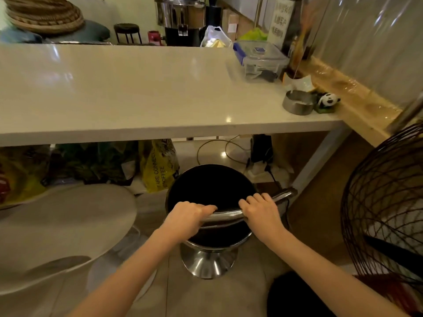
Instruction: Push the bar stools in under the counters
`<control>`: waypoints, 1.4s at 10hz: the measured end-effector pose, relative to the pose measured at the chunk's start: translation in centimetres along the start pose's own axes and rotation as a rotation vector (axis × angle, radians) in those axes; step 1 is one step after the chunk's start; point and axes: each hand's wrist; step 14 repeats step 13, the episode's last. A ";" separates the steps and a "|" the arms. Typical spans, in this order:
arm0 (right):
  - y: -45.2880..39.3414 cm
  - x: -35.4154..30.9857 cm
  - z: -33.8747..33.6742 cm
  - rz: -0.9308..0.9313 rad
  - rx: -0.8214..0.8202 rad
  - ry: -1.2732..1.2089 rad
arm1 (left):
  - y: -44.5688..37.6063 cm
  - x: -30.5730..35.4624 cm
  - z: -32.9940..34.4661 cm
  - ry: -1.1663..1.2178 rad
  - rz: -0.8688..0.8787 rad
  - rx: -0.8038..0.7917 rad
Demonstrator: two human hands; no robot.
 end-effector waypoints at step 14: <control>-4.4 5.7 -20.8 0.063 0.542 -1.019 | -2.9 -0.6 -15.4 0.535 -0.155 0.320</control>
Point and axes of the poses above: each hand's wrist, its own y-axis away from the middle knuckle, its own z-axis out of the palm, x = y × z, and after that the axes turned 15 degrees about -z, right-handed
